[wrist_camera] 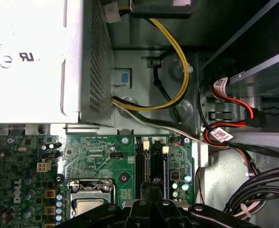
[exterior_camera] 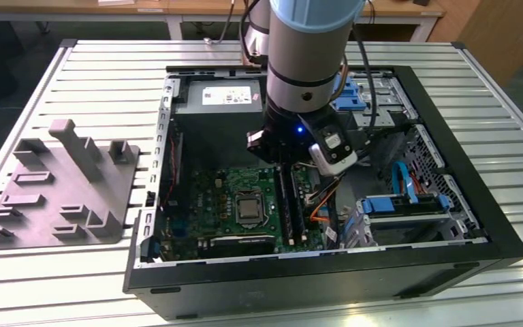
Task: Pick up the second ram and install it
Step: 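Press down the second ram until it locks into place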
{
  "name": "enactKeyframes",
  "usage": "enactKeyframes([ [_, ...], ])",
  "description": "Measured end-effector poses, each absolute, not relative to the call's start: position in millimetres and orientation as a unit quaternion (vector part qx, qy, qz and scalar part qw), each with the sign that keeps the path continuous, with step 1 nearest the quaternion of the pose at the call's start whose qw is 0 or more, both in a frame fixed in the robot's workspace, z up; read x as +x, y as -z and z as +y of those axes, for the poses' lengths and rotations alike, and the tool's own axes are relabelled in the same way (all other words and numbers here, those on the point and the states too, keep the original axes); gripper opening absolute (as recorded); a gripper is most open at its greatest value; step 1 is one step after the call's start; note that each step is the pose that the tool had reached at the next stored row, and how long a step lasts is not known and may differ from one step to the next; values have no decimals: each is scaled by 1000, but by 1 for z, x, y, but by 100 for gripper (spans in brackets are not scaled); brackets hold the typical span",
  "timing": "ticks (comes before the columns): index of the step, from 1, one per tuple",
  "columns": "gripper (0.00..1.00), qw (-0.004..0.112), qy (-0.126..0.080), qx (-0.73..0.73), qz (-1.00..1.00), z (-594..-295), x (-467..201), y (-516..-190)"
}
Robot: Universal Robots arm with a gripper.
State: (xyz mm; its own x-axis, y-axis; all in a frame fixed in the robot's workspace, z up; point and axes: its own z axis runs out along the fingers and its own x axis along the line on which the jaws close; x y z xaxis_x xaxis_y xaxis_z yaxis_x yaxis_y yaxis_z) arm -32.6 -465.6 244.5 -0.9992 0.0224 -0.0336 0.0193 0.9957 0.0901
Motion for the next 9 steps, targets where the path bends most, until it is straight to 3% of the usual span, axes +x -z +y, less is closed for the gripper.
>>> enactKeyframes([
  [9, 10, 17, -45, 10, 999, -459, -33, -240],
])
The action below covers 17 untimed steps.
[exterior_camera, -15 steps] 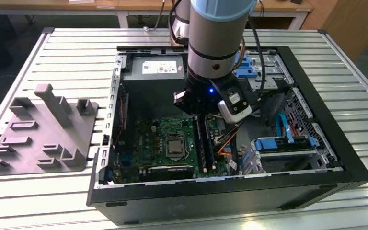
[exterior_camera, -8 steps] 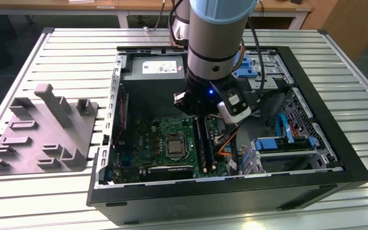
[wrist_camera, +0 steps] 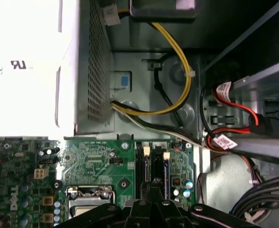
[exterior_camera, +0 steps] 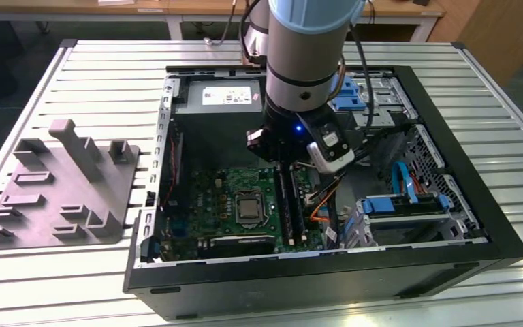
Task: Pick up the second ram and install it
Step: 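Press down the second ram until it locks into place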
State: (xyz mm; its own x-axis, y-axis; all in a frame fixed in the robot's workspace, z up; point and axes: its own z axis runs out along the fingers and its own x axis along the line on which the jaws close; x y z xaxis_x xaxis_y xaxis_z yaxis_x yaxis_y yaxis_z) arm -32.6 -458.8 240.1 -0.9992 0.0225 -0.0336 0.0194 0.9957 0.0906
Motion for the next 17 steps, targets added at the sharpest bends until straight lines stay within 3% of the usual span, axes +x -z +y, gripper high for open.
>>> enactKeyframes([
  [17, 10, 17, -46, 10, 999, -448, -33, -226],
])
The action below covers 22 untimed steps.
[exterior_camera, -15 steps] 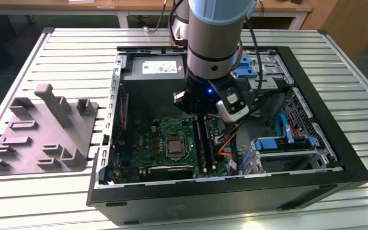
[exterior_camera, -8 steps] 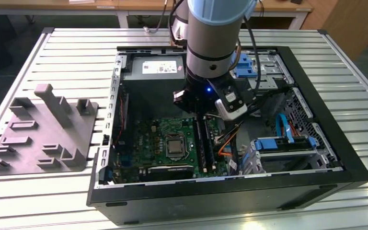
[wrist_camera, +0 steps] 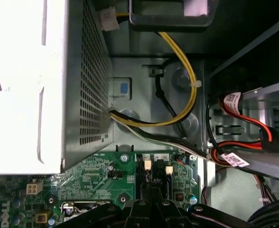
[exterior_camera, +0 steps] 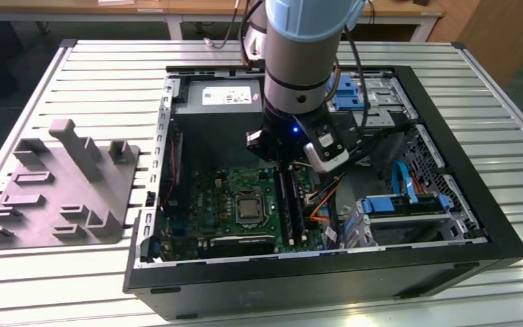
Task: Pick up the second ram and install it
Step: 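Press down the second ram until it locks into place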
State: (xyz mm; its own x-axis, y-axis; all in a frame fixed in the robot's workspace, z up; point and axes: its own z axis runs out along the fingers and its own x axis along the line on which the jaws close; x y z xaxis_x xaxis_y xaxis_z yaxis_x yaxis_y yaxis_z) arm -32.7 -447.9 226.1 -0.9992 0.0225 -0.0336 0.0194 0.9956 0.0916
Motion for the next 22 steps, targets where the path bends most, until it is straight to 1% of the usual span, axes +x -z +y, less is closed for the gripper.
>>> enactKeyframes([
  [22, 10, 17, -46, 10, 999, -446, -33, -216],
])
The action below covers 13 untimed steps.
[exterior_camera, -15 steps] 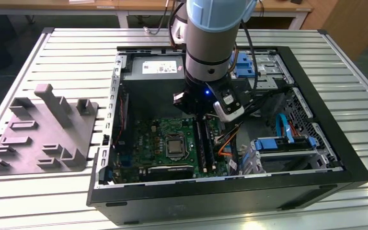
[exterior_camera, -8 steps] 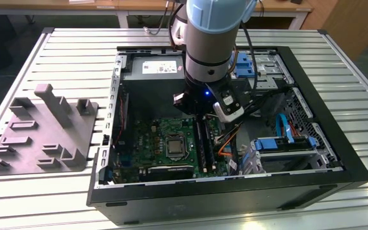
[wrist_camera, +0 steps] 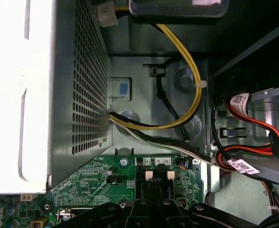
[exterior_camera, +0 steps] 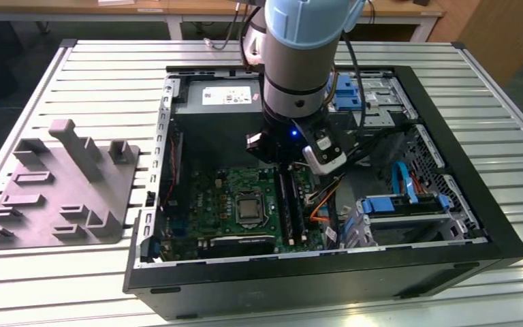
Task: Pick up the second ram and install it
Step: 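Press down the second ram until it locks into place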
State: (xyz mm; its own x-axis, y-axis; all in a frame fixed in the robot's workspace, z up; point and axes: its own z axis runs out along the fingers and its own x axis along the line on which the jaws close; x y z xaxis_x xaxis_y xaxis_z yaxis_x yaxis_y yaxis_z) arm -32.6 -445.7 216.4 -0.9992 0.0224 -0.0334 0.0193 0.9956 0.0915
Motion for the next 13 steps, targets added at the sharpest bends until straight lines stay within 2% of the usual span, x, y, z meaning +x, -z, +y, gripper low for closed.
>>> enactKeyframes([
  [13, 10, 18, -47, 11, 999, -445, -33, -217],
])
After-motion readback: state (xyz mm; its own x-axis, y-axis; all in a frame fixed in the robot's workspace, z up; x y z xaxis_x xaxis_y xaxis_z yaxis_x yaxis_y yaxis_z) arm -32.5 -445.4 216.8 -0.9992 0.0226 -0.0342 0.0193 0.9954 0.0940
